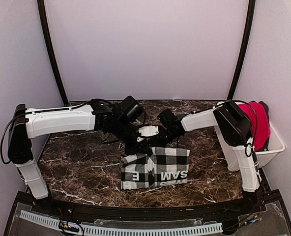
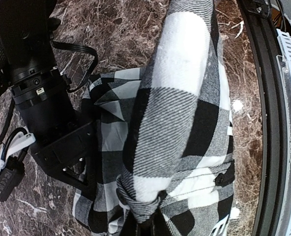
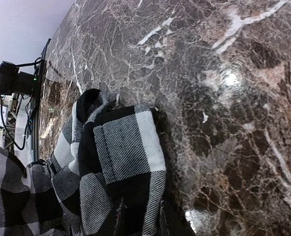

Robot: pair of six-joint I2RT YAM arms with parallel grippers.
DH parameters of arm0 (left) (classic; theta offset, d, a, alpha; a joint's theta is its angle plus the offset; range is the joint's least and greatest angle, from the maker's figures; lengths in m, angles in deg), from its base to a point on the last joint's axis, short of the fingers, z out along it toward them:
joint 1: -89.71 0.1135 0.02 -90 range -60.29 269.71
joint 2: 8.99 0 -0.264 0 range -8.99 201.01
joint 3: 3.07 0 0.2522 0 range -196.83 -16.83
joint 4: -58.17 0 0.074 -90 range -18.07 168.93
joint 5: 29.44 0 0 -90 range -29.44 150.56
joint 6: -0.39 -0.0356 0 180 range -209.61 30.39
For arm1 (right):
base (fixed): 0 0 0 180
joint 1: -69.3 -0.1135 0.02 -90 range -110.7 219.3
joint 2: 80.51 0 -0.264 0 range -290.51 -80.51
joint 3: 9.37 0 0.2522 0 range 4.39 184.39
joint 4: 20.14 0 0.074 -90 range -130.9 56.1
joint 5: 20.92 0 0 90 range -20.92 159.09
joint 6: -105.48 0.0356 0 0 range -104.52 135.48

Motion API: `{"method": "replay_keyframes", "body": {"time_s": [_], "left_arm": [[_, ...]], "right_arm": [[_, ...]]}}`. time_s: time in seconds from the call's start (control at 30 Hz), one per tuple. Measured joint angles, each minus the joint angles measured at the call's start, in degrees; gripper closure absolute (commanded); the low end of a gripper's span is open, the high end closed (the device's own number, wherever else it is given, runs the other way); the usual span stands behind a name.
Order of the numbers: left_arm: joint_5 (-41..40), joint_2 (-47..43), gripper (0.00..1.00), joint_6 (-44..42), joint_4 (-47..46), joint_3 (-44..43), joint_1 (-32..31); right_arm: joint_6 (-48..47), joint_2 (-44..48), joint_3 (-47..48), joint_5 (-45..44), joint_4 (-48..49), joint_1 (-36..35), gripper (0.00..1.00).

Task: Fold and stack the mixed laundry pile
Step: Fold the 2/3-rectangle-folded shirt at the center of the board.

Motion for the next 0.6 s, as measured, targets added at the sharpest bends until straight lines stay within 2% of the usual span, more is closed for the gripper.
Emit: {"method": "replay_keyframes", "body": {"time_s": [0.17, 0.3, 0.37, 0.47, 0.57, 0.6], "left_arm": [[-0.4, 3.4, 0.97, -2.6, -1.6, -0.2, 2.0], [-2.0, 5.1, 0.93, -3.9, -3.4, -0.1, 2.9], [-3.5, 5.4, 0.86, -4.4, -4.9, 0.2, 3.1], [-6.7, 5.4, 0.75, -4.5, -6.8, 0.4, 3.5], [-7.4, 5.3, 0.6, -3.1, -7.5, 0.2, 4.6], [-7.3, 5.2, 0.58, -2.3, -7.5, 0.2, 5.2]], "right_arm": [[0.1, 0.1, -0.5, 1.0, 0.0, -0.6, 0.76], [0.2, 0.7, -0.5, 1.2, -0.7, -0.9, 0.53], [0.3, 1.6, -0.4, 0.1, -1.7, -0.9, 0.46], [0.6, 3.1, -0.2, -3.1, -3.8, -0.3, 0.41], [0.5, 5.1, 0.3, -5.9, -6.1, 2.2, 0.36], [0.5, 6.1, 0.3, -6.8, -6.6, 3.6, 0.34]]}}
